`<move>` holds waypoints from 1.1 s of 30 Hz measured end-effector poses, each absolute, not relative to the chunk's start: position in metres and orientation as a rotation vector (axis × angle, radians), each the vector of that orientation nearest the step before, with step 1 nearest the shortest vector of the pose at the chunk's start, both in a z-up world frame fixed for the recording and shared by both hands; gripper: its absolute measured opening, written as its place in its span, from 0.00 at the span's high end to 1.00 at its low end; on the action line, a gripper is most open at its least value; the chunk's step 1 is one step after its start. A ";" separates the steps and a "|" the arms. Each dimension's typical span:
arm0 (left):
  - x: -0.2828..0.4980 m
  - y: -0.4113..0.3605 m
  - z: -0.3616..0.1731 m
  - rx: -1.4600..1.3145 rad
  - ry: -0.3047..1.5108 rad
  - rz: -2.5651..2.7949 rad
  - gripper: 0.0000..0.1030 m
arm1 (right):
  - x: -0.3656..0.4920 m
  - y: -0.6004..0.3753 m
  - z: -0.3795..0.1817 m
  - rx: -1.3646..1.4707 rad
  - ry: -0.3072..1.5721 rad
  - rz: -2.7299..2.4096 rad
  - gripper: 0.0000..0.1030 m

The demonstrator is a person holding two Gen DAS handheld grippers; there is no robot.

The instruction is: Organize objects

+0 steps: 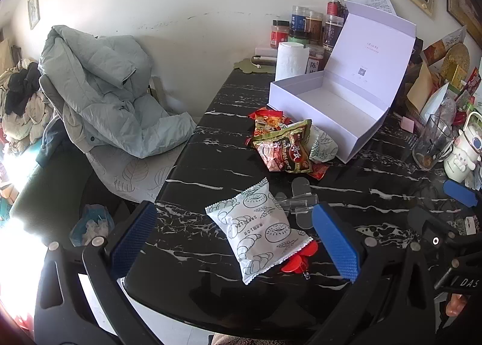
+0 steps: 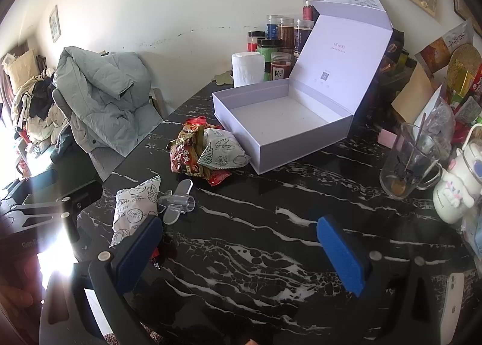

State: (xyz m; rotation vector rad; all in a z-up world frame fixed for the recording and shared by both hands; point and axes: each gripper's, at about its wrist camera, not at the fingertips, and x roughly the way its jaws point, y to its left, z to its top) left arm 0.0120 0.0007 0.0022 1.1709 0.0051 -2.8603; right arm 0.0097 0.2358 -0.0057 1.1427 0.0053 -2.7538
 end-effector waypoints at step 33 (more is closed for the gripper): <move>0.014 -0.010 -0.019 1.237 0.067 -2.843 0.00 | 0.011 0.230 -0.027 1.212 -0.010 -2.696 0.00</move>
